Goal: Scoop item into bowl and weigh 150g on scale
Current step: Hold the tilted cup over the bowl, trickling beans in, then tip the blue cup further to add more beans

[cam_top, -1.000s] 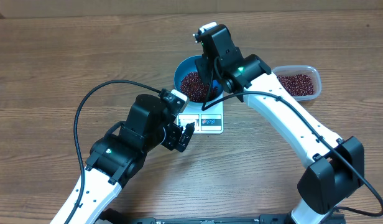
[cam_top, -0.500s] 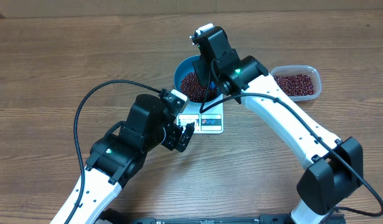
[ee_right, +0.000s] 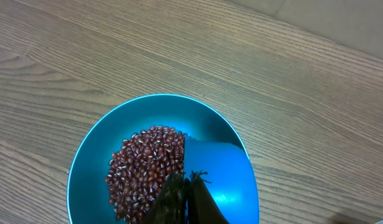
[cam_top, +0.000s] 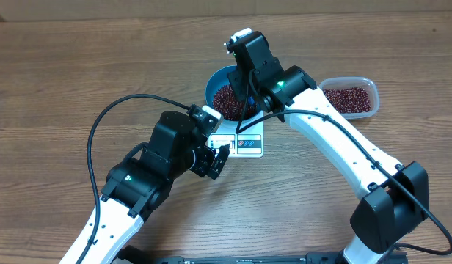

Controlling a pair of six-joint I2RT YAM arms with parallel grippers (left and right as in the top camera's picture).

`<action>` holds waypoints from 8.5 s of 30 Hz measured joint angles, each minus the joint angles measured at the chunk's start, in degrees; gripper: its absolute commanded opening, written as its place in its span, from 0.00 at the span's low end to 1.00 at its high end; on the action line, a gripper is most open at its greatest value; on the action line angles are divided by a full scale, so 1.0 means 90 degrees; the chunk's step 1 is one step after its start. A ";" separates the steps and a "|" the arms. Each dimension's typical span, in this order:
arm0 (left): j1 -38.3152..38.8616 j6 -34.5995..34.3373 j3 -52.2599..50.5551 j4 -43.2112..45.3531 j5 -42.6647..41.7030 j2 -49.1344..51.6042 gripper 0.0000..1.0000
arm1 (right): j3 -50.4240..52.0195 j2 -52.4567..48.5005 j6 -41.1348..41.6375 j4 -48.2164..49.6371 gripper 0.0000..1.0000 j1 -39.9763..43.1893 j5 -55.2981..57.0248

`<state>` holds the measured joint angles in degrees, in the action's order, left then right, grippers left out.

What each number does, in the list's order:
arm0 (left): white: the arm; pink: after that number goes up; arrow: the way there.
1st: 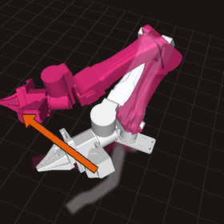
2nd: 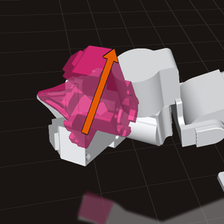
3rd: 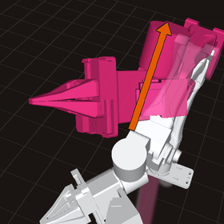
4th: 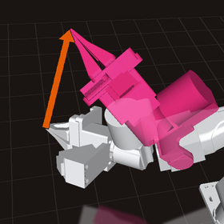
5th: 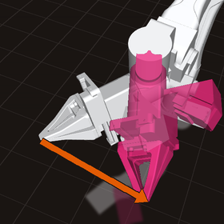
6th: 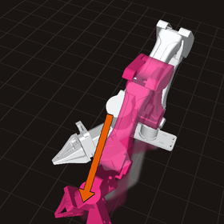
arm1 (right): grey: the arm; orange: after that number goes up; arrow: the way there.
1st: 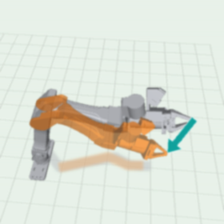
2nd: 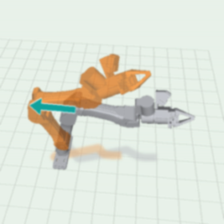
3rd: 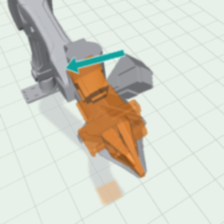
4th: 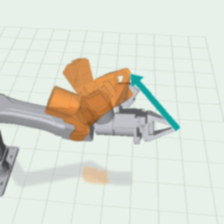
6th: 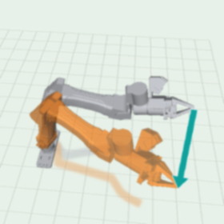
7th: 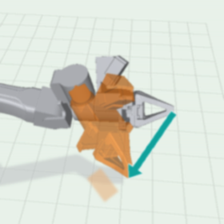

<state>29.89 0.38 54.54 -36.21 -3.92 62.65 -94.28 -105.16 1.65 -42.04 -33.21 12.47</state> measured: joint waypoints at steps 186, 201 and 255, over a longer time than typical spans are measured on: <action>0.0000 0.0000 0.0000 0.0019 0.0000 0.0000 0.99 | -0.0012 0.0000 -0.0794 0.0141 0.04 -0.0024 0.0170; 0.0000 0.0000 0.0000 0.0019 0.0000 0.0000 1.00 | -0.0015 0.0000 0.0172 0.0143 0.04 -0.0024 -0.0447; 0.0000 0.0000 0.0000 0.0019 0.0005 0.0000 0.99 | -0.0015 0.0000 -0.1928 -0.0051 0.04 -0.0046 -0.0136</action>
<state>29.89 0.38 54.54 -36.03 -3.88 62.65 -94.41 -105.16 -15.70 -42.50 -33.63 11.25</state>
